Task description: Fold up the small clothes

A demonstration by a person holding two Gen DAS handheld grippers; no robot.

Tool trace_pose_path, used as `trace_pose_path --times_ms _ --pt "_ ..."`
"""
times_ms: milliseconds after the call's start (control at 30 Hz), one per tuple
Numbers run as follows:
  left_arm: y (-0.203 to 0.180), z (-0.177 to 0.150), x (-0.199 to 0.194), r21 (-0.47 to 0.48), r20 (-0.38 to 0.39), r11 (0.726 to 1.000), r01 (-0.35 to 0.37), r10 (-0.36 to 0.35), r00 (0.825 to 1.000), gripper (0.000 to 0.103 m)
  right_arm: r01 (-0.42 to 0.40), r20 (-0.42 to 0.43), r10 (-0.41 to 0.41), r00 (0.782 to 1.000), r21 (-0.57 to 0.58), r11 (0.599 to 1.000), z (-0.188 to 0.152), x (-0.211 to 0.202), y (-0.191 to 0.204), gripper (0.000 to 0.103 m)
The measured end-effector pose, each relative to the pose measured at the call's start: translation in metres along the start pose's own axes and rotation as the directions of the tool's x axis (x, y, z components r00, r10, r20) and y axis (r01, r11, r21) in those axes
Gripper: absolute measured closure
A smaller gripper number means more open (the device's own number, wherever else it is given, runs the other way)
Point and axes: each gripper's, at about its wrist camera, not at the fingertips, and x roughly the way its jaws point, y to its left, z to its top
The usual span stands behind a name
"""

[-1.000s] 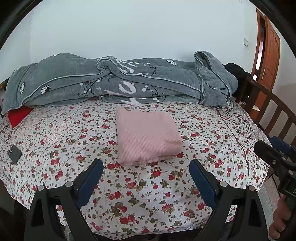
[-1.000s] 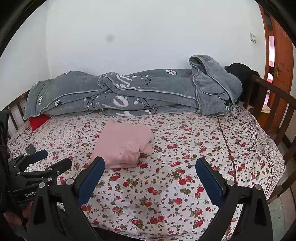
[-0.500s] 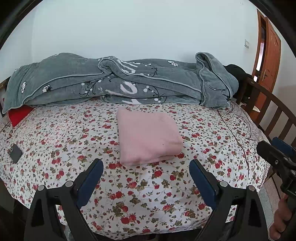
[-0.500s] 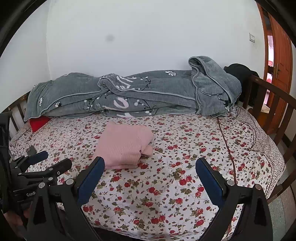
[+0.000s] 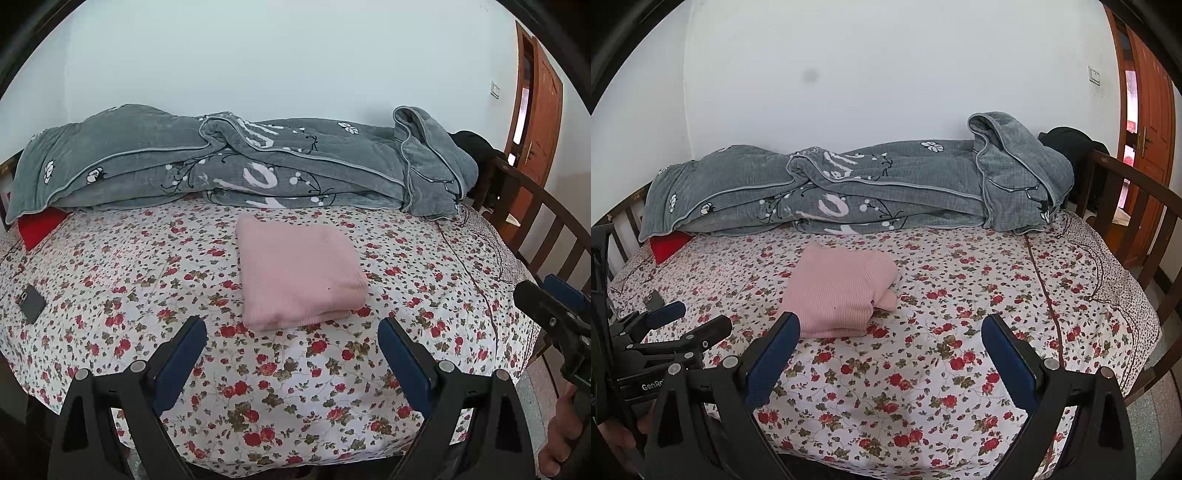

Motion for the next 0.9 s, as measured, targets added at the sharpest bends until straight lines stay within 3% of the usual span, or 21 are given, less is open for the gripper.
trace_pose_path --times_ms 900 --pt "0.0041 0.0052 -0.0065 -0.003 0.014 1.0 -0.015 0.015 1.0 0.008 0.002 -0.006 -0.002 1.0 0.017 1.0 -0.0003 0.0023 -0.0006 0.006"
